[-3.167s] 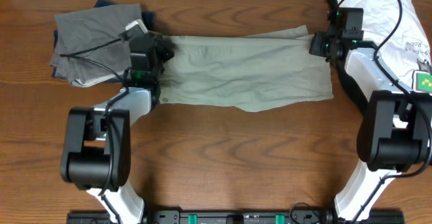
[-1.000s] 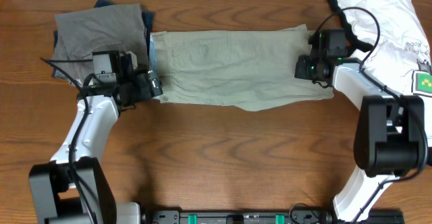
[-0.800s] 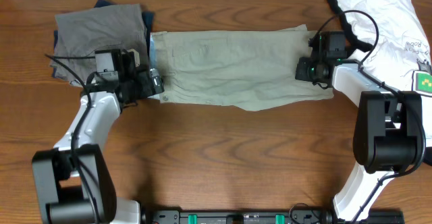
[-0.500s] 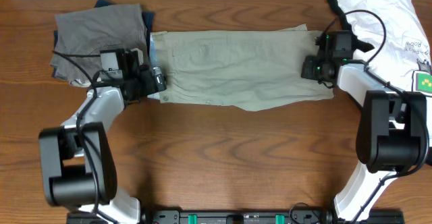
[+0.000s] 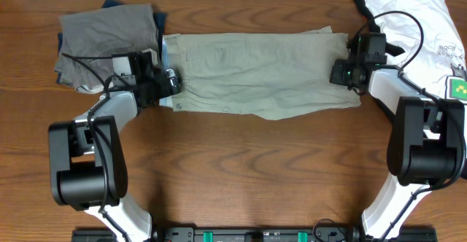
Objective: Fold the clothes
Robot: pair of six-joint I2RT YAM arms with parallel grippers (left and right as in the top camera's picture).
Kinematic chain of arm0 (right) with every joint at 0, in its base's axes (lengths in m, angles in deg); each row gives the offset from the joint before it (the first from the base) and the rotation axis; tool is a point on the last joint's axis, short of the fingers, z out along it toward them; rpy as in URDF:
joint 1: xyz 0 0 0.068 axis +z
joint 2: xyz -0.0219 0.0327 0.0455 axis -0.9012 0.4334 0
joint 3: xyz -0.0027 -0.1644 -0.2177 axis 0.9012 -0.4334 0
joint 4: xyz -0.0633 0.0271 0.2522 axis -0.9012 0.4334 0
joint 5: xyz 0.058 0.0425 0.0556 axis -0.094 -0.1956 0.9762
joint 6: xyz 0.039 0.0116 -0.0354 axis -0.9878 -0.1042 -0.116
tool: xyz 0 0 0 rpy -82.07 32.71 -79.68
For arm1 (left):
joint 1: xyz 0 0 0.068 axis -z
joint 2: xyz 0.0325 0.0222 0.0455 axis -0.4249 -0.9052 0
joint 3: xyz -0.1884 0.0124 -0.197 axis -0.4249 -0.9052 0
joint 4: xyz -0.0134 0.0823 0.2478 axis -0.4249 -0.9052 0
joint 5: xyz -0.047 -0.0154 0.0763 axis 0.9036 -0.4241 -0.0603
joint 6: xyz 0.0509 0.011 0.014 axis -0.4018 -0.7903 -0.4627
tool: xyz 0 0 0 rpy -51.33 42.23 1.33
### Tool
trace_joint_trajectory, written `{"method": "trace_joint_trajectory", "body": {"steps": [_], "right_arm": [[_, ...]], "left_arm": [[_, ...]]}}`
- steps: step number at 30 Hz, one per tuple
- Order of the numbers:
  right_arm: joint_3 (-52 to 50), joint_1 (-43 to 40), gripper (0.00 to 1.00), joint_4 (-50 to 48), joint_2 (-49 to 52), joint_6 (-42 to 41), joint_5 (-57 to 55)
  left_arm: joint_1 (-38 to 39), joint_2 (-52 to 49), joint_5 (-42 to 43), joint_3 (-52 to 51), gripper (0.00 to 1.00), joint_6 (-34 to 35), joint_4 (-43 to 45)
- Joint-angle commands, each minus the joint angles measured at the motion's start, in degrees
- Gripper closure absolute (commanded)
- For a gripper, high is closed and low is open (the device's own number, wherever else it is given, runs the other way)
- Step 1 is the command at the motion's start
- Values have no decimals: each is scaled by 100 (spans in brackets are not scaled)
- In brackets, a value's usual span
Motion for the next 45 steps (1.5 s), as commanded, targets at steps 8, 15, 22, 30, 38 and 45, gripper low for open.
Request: {"method": "trace_joint_trajectory", "body": {"steps": [8, 15, 22, 30, 38, 45], "right_arm": [[-26, 42, 99, -136, 236, 153, 197], [-26, 42, 99, -173, 236, 151, 208], [-26, 42, 99, -175, 234, 157, 531], [7, 42, 99, -264, 232, 170, 1182], [332, 37, 99, -234, 219, 173, 1799], [645, 37, 99, 155, 76, 264, 2098]], "left_arm": [[164, -619, 11, 76, 48, 584, 332], [175, -616, 15, 76, 87, 586, 345], [170, -278, 299, 76, 94, 632, 26], [168, 1032, 166, 76, 94, 625, -1543], [168, 1974, -376, 79, 94, 426, -2708], [168, 2085, -387, 170, 94, 319, -3018]]}}
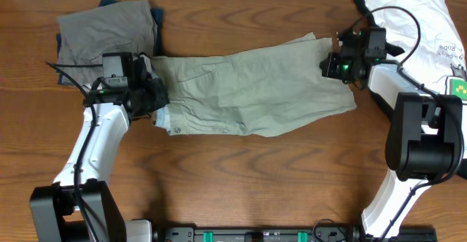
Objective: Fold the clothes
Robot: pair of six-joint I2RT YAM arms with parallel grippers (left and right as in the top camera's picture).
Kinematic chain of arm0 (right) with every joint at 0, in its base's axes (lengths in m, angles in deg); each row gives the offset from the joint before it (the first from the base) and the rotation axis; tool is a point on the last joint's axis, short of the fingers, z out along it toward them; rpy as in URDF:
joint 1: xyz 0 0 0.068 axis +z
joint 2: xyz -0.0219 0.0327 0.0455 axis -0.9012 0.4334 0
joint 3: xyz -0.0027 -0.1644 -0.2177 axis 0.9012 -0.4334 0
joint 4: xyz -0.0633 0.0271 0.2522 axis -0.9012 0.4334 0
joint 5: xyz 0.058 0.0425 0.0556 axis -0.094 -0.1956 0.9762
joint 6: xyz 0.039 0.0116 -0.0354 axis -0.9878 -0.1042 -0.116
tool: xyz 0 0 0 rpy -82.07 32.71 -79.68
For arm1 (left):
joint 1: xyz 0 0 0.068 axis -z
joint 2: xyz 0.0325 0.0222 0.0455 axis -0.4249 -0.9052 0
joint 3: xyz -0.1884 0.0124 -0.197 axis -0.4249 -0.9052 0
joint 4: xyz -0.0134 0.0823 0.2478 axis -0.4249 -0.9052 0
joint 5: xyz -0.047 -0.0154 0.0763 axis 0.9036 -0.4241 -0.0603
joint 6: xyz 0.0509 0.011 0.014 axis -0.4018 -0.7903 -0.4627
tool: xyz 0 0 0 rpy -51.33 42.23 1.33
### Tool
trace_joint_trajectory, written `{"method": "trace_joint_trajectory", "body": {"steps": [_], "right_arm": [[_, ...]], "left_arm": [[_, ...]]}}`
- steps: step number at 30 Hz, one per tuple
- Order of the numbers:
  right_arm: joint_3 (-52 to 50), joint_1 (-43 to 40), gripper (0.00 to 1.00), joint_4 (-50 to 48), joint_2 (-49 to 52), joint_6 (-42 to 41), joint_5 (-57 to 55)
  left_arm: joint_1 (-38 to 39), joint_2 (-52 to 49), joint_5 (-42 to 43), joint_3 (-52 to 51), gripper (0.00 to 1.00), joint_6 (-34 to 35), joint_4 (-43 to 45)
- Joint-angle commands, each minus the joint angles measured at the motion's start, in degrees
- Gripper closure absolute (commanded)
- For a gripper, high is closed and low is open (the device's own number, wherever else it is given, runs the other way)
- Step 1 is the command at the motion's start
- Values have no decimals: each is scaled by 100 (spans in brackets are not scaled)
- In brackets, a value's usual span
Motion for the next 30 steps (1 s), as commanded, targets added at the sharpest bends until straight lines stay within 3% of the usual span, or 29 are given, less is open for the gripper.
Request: {"method": "trace_joint_trajectory", "body": {"steps": [1, 13, 24, 30], "right_arm": [[195, 37, 99, 232, -186, 254, 343], [192, 17, 99, 1274, -605, 1161, 203], [87, 247, 99, 2006, -603, 1517, 271], [-284, 245, 99, 1941, -603, 1530, 264]], "left_arm": [[2, 101, -90, 116, 94, -240, -164], [-197, 101, -483, 1624, 94, -817, -1974], [-179, 101, -509, 1751, 94, -835, -1875], [-181, 101, -448, 1784, 94, -835, -1722]]}}
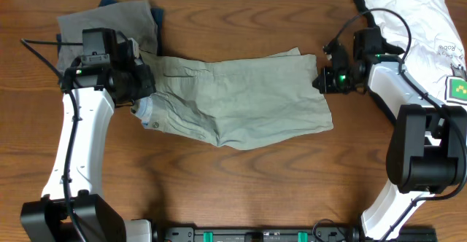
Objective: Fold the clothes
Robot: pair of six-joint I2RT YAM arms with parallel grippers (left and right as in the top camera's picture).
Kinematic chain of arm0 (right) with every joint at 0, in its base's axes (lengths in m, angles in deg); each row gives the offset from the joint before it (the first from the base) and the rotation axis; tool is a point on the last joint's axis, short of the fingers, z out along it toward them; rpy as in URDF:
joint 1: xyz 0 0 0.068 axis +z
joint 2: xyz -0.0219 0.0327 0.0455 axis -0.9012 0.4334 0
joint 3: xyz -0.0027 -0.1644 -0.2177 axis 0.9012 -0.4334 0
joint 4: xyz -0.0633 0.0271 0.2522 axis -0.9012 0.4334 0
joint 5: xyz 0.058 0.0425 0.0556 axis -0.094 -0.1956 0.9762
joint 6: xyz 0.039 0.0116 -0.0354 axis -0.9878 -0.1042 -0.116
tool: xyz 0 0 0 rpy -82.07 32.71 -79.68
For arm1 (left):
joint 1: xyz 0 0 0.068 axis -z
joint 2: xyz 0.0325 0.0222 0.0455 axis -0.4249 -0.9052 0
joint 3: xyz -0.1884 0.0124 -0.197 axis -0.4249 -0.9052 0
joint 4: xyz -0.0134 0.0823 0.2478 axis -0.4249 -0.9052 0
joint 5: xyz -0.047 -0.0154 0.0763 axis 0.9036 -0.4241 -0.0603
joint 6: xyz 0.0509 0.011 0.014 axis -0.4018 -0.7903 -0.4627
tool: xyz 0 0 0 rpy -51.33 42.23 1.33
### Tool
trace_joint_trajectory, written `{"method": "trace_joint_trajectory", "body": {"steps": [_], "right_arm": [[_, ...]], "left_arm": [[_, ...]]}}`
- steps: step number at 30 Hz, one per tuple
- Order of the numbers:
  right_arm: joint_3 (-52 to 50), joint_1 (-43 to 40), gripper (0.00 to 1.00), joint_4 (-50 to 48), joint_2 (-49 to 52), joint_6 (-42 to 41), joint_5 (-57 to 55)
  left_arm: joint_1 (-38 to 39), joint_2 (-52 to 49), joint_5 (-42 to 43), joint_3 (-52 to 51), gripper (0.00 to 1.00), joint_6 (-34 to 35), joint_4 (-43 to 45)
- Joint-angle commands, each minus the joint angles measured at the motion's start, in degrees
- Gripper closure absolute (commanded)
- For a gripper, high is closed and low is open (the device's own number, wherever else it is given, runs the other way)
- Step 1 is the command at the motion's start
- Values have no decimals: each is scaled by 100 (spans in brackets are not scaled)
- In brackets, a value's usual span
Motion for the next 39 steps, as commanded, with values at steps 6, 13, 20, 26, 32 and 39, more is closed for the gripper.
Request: {"method": "trace_joint_trajectory", "body": {"steps": [6, 13, 20, 26, 32, 39], "right_arm": [[-588, 31, 99, -387, -63, 120, 33], [-798, 31, 99, -487, -63, 85, -225], [-1067, 4, 99, -699, -55, 11, -284], [-1158, 22, 99, -793, 184, -48, -282], [-1156, 20, 99, -892, 372, -109, -173], [-1156, 15, 99, -879, 372, -109, -173]], "left_arm": [[-11, 96, 103, 302, 94, -98, 87], [81, 96, 334, 472, 94, -101, 92], [581, 96, 463, 647, 94, -96, 175], [1340, 96, 466, 647, 94, 63, 549], [2057, 96, 463, 647, 94, 426, 1257], [2839, 90, 463, 647, 94, 730, 2105]]}}
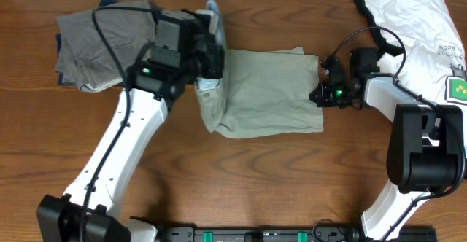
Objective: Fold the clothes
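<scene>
A pair of khaki shorts [266, 89] lies across the middle of the table, bunched into a shorter shape. My left gripper [213, 65] is shut on its left waistband end, which is lifted off the table, its pale lining showing. The cloth hangs in a fold below the fingers. My right gripper [319, 95] is shut on the right edge of the shorts, low at the table.
A stack of folded clothes [106, 34], grey over dark blue, sits at the back left. A crumpled white shirt [408, 20] with a green label lies at the back right. Arm bases stand at the front corners.
My left gripper has moved well to the right with the waistband end, from the left side to near the table's middle. The shorts are now much shorter. The right gripper sits slightly lower.
The shorts lay spread flat, with both grippers down at their two ends. Then both ends were raised and the cloth sagged between them. After that the left end had come inward, and now it is held near the middle over the rest of the shorts.
</scene>
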Robot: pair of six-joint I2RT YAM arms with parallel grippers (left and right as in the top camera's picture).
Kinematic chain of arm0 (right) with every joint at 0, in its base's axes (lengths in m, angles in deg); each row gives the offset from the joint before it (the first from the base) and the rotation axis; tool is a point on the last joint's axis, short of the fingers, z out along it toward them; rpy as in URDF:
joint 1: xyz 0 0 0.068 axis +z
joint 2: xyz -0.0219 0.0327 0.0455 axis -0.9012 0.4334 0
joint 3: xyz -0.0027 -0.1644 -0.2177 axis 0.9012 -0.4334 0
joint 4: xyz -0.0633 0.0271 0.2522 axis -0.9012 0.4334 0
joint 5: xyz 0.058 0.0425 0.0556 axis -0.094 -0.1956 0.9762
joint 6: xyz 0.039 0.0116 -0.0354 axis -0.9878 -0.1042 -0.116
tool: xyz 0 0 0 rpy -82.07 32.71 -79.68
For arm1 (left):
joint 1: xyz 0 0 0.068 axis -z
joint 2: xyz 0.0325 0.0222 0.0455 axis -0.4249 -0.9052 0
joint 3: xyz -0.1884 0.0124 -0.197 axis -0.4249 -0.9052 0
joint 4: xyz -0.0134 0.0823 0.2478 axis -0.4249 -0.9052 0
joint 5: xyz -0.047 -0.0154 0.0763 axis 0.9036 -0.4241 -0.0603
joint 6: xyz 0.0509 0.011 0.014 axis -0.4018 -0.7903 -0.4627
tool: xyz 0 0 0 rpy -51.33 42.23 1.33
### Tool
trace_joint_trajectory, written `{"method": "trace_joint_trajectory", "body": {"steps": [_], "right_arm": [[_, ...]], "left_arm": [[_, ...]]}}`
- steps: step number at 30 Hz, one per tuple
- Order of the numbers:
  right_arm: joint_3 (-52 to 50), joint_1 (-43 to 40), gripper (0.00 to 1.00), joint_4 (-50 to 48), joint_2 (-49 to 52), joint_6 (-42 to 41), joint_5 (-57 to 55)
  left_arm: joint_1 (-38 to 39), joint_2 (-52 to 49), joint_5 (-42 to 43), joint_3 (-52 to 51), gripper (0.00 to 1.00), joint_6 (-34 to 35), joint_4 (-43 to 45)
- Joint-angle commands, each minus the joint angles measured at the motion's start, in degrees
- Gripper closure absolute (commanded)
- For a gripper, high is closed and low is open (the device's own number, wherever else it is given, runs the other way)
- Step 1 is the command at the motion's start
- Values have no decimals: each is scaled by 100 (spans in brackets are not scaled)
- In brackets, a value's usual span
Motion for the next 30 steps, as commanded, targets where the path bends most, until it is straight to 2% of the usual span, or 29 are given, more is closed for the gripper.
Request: {"method": "trace_joint_trajectory", "body": {"steps": [1, 9, 17, 22, 30], "right_arm": [[-186, 22, 99, 72, 352, -55, -317], [-186, 22, 99, 87, 352, -52, -284], [-186, 22, 99, 85, 352, -52, -212], [-129, 20, 99, -17, 321, -52, 313], [323, -39, 99, 256, -428, -55, 890]], "left_arm": [[422, 83, 122, 201, 94, 190, 310], [1126, -286, -269, 199, 94, 188, 601], [1423, -911, -264, 199, 94, 192, 999], [1574, -1222, -267, 199, 94, 190, 1325], [1606, -1473, -269, 199, 94, 188, 1556]]}}
